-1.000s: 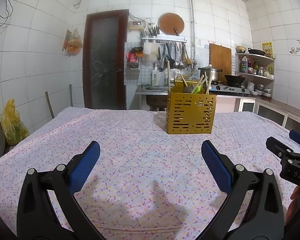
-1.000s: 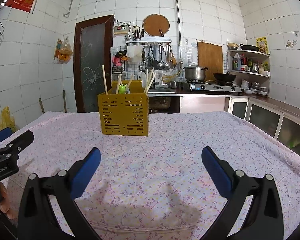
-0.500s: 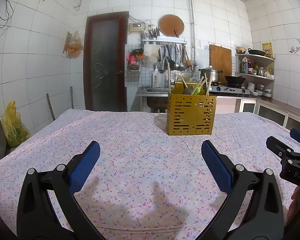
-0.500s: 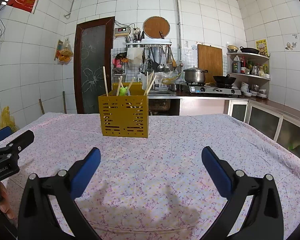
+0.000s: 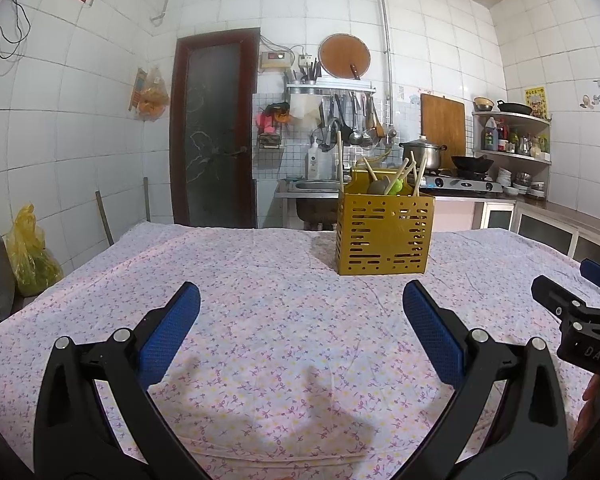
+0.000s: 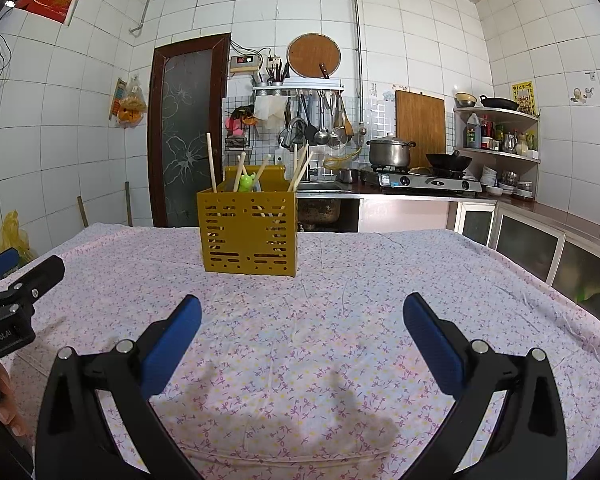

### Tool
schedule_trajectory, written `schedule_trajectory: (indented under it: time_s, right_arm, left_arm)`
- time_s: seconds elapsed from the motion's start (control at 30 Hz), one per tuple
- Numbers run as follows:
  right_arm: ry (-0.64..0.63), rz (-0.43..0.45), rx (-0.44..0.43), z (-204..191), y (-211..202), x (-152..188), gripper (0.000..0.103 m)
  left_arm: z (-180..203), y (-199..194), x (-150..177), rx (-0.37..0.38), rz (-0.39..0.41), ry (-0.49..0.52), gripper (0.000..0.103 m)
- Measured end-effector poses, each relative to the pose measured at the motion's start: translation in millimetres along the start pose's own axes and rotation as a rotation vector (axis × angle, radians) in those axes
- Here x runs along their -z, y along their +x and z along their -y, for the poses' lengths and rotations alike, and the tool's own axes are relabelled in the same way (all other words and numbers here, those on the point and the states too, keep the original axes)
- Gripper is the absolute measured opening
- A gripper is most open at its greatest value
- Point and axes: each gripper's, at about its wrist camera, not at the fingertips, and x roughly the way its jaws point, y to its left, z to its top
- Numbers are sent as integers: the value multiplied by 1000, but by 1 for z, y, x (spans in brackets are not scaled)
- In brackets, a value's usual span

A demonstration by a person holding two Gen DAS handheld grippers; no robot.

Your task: Organize utensils

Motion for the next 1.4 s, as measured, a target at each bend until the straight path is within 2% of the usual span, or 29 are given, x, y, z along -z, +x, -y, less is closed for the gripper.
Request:
schedule_trajectory:
  time_s: [0.43, 0.57, 1.4]
  right_arm:
    - [-1, 3, 1, 0, -1, 0, 99]
    - [-5, 5, 2, 0, -3, -3, 99]
    - [-2, 8, 4, 2, -3, -3, 99]
  left_arm:
    - [-1, -1, 1, 2, 0, -1, 98]
    - [-1, -1, 1, 28, -5, 4, 98]
    - [-2, 2, -2, 10, -1, 9, 98]
